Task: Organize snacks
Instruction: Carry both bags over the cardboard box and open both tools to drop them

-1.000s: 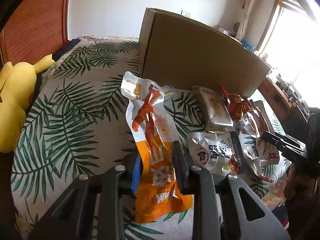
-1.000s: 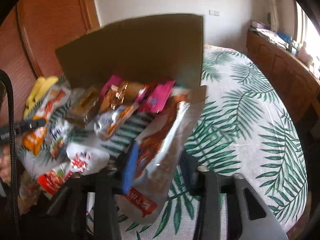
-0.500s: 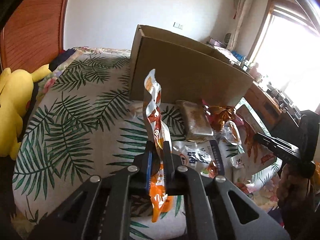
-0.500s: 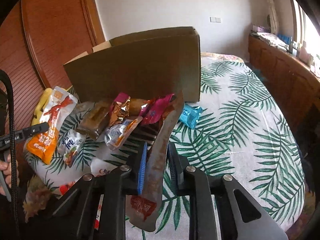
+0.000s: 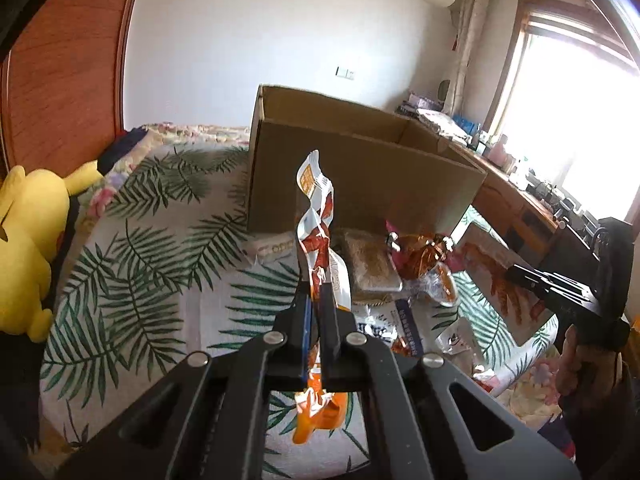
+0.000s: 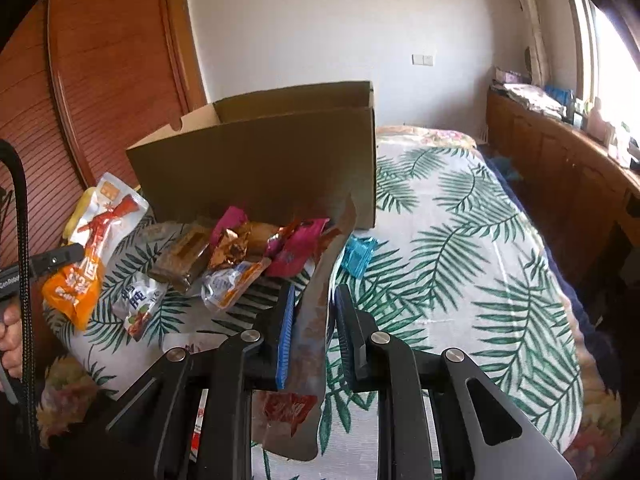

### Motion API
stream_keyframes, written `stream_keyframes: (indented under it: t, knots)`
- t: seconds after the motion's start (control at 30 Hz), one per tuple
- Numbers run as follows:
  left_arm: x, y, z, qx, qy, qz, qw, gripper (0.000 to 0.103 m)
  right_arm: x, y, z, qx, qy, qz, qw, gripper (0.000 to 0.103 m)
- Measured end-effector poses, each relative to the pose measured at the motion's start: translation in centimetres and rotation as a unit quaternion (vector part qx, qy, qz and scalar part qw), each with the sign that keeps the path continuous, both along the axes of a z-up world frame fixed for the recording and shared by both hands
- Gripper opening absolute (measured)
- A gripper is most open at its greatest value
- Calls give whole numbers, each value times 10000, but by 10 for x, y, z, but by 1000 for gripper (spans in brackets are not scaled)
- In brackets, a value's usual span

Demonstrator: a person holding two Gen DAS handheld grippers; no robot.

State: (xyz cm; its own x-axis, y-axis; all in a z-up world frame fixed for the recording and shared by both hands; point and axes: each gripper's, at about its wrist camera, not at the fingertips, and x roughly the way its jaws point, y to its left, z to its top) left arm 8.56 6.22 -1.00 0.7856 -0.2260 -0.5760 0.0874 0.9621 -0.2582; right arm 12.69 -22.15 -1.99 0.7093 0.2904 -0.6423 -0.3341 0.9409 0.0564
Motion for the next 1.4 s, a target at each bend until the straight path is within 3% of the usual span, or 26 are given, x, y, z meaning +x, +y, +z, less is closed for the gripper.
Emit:
stream_keyframes:
  t: [0.47,0.53,0.8,1.13,1.4]
  knots:
    - [-5,-12,25,90,-296,-154,9994,0,-7,7,16,-252,-188,195,9993,16]
    - [-4,-14,27,100,-319,-171,9993,0,-9,7,24,-318,-297,180,9989,9]
    - [1,-20,35,91,-399,-230,9989,0,-11,9,38,-563,-415,293,9971,8]
    - [16,-29,70,209,-693,-355,9967,0,-21,12,91,-592,-972,414,9926,8]
    - [46,-31,97,344,-853,-355,9951,0,-1,24,121,-602,-1300,442,9887,8]
